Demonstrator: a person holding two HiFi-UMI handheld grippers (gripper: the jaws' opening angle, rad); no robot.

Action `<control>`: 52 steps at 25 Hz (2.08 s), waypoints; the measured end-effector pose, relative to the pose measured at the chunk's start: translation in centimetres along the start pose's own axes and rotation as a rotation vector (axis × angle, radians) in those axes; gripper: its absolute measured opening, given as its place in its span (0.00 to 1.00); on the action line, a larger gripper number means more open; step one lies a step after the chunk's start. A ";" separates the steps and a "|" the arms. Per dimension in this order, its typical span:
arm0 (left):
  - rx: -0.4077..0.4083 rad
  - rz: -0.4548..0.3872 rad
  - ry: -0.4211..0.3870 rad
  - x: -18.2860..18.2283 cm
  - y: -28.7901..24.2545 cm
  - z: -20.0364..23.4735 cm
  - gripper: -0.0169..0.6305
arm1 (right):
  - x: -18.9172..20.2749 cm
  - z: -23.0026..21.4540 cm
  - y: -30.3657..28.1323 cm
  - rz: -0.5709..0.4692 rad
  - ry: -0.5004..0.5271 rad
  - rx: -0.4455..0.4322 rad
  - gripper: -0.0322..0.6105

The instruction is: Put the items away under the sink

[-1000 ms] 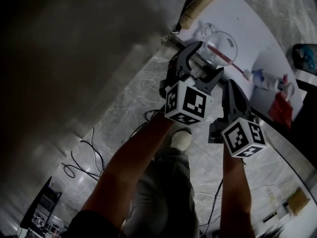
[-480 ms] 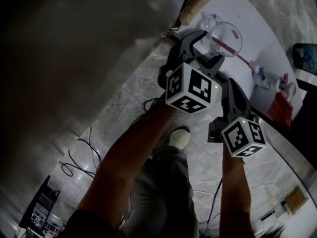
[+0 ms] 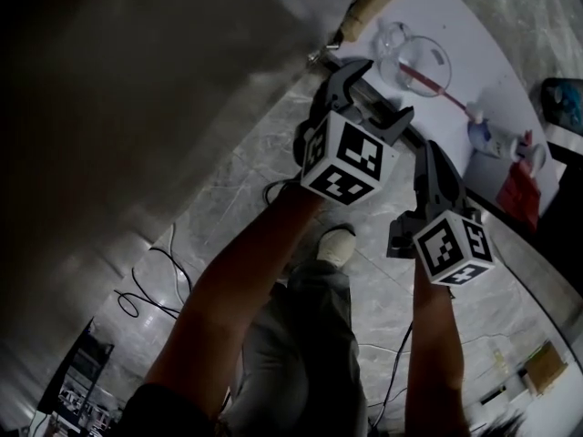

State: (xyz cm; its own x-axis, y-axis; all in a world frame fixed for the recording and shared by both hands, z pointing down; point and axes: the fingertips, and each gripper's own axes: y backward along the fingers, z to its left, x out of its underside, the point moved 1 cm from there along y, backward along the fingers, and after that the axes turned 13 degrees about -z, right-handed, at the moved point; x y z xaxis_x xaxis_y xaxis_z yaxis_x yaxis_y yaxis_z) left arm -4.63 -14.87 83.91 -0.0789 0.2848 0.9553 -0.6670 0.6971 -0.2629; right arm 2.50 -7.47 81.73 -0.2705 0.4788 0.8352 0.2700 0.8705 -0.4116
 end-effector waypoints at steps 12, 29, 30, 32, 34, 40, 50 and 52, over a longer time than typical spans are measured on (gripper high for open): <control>0.029 0.113 0.120 -1.4 7.0 -1.8 0.08 | -1.5 3.0 3.1 0.028 0.000 0.028 0.11; 0.041 0.126 0.175 -12.6 14.0 -5.7 0.05 | -10.4 8.4 9.0 0.004 0.013 0.017 0.11; 0.040 0.123 0.177 -13.5 14.4 -5.8 0.05 | -11.1 8.9 9.3 0.001 0.016 0.014 0.11; 0.033 0.116 0.179 -15.2 15.2 -6.2 0.05 | -12.6 9.8 10.1 -0.006 0.022 0.007 0.11; 0.021 0.108 0.186 -16.7 15.8 -6.8 0.05 | -14.0 10.3 11.3 -0.016 0.026 0.002 0.11; 0.029 0.142 0.191 -20.7 18.2 -10.1 0.05 | -17.6 12.0 15.4 -0.022 0.069 -0.023 0.11; 0.043 0.149 0.175 -28.3 22.0 -12.2 0.05 | -22.9 16.2 20.2 0.009 0.128 -0.118 0.11; 0.050 0.153 0.151 -29.9 22.8 -12.4 0.05 | -24.2 17.3 20.9 -0.001 0.139 -0.125 0.11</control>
State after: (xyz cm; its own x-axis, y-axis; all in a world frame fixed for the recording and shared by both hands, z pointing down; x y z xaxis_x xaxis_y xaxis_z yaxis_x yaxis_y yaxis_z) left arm -8.36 0.67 47.69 -0.0724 0.4830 0.8726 -0.6920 0.6057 -0.3927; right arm -1.27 1.06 46.63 -0.1428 0.4501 0.8815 0.3850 0.8457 -0.3694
